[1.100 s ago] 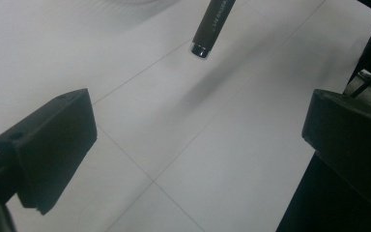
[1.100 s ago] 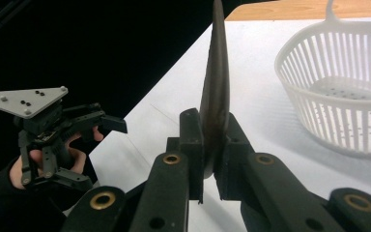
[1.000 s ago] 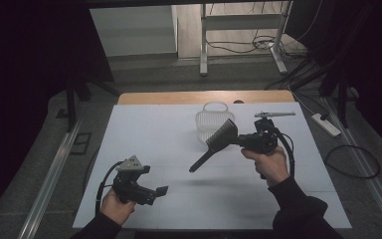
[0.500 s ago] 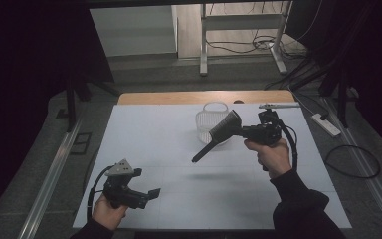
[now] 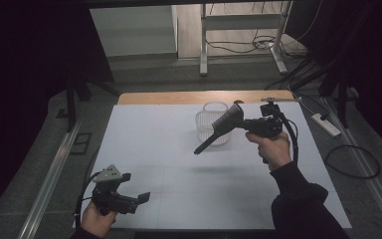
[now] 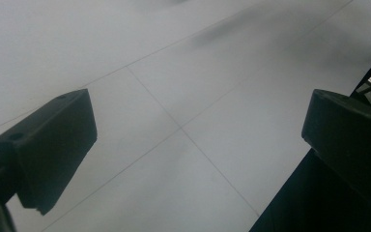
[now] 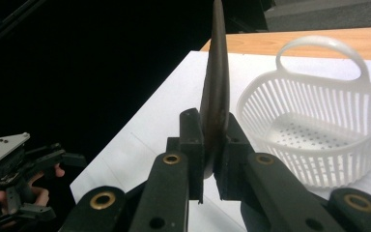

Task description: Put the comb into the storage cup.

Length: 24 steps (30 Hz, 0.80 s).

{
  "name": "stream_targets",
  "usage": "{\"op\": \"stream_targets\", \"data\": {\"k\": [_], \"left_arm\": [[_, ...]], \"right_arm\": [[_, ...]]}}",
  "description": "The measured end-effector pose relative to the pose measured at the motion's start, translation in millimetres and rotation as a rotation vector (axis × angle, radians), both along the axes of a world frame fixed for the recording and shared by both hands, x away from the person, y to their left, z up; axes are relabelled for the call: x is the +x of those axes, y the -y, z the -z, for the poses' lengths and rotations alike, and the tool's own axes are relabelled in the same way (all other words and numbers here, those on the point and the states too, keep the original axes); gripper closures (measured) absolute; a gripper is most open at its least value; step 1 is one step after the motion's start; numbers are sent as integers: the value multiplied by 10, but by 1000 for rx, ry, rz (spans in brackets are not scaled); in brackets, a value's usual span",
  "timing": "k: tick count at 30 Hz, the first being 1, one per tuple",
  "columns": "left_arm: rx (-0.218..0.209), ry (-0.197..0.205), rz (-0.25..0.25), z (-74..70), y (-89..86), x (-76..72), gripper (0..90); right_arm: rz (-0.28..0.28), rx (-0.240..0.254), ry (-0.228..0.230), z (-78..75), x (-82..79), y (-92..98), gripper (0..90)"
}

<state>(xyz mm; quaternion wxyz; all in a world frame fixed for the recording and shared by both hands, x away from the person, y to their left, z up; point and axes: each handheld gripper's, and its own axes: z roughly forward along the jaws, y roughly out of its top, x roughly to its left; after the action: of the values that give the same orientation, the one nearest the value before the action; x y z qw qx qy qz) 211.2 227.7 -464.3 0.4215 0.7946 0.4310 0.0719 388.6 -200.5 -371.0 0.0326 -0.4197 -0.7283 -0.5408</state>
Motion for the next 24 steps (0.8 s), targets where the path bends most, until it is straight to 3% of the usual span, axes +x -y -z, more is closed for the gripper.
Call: {"op": "stream_targets", "data": {"k": [16, 24], "left_arm": [[49, 23, -50, -9, -150, -165, 0], [49, 43, -66, -22, -189, -217, 0]], "right_arm": [[36, -1, -2, -119, 183, 18, 835], [54, 6, -2, -187, 265, 41, 835]]}}
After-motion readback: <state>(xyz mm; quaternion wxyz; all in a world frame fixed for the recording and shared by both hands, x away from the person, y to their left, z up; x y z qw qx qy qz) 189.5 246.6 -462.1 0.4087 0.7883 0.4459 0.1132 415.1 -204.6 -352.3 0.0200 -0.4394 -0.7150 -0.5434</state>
